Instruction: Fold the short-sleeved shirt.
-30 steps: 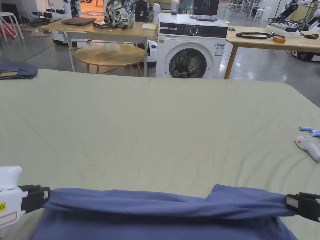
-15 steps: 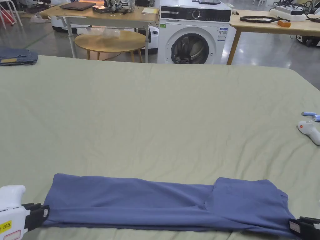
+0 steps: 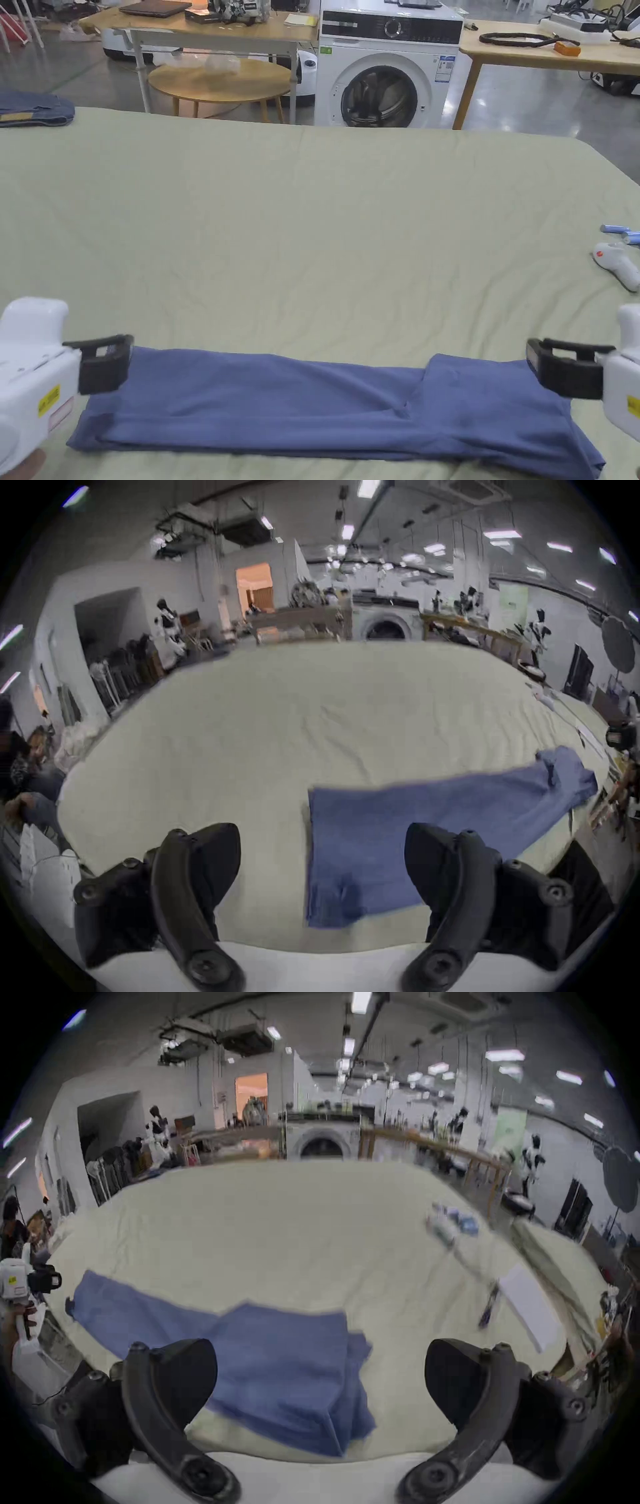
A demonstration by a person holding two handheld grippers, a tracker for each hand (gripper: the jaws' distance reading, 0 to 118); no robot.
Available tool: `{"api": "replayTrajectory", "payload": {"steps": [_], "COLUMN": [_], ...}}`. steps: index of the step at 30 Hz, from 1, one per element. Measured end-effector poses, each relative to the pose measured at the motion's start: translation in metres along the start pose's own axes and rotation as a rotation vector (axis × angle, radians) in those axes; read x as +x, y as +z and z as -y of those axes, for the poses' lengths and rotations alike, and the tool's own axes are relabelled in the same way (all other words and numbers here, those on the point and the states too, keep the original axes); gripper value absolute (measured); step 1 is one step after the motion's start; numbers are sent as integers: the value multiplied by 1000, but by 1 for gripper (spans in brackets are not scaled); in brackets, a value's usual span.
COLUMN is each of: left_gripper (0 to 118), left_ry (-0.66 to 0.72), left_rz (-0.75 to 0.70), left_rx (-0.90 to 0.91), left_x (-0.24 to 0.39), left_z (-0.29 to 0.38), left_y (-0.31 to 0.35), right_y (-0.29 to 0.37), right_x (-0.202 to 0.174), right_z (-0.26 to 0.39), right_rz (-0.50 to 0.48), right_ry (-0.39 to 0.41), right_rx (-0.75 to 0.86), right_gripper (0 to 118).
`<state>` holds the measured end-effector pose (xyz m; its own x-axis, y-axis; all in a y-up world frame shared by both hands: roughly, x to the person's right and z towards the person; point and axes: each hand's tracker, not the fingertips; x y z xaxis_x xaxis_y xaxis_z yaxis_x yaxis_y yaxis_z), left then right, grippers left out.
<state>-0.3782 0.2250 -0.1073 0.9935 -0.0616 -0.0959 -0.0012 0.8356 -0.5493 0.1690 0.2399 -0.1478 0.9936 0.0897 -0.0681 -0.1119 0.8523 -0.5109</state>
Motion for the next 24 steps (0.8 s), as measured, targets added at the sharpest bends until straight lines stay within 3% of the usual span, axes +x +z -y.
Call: {"api": "replayTrajectory", "payload": {"steps": [5,7,8,9,11,12,13,17,21,24], "left_gripper": [98,97,94,84,58,29,3,0,0,0], "left_ry": [-11,-32,-41,-62,-25,-33,-58,-62,-77,-23], "left_rz": [-20,-41,-41,-23,5,13,7,31,90,185], "left_rx": [100,175,217,232,270,255,269,277,220,95], "left_x": [47,63,71,78,88,91,95,98,72,37], "left_z": [-32,-37,-39,-40,-43,-45,-45,-46,-49,-45], "left_y": [-5,-10,-10,-10,-10,-11,-12,-12,-20,-32], "right_y": [-8,-10,-12,-14,-17,-16,-16,-12,-9,-8], "right_x": [-49,-64,-71,-76,-84,-88,-91,-98,-97,-92], "right_z": [-16,-17,-15,-14,-13,-11,-10,-11,-17,-20], "right_rz": [38,79,81,72,69,69,68,41,15,6], "right_ry": [-25,-32,-34,-39,-52,-53,-47,-6,-16,-22], "right_rx": [143,180,195,187,179,186,193,199,201,196], "right_gripper": [117,104,89,65,34,7,0,0,0,0]}}
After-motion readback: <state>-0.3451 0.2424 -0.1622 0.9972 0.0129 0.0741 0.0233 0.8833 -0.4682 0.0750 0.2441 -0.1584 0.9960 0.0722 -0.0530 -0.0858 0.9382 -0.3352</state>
